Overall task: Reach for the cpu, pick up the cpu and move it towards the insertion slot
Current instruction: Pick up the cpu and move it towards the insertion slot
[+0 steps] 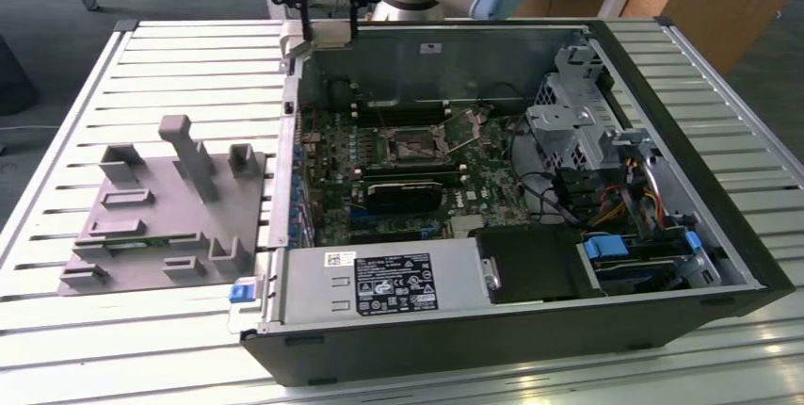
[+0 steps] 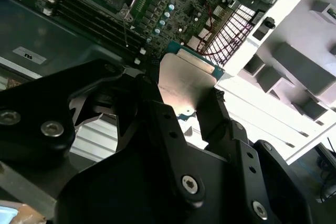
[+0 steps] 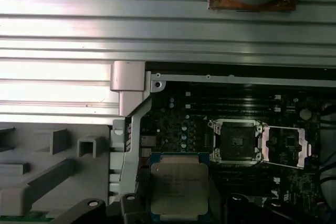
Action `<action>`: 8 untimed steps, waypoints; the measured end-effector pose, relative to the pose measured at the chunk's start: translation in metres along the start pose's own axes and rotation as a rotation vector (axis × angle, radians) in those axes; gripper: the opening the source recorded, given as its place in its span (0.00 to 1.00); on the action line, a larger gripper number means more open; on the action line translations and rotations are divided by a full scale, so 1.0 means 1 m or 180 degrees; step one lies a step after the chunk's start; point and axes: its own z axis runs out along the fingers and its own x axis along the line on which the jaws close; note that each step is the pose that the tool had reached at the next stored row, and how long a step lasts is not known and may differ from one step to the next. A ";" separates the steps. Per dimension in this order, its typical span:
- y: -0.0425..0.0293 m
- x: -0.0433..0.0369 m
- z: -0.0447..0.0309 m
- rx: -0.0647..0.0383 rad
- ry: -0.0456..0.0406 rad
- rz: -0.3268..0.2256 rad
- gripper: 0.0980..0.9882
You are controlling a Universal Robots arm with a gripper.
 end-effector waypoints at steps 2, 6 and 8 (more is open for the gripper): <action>0.0000 -0.0032 0.0002 0.0000 0.0000 0.0004 0.49; -0.0001 -0.0093 0.0007 0.0000 0.0000 0.0012 0.49; -0.0001 -0.0121 0.0010 0.0000 -0.0001 0.0016 0.49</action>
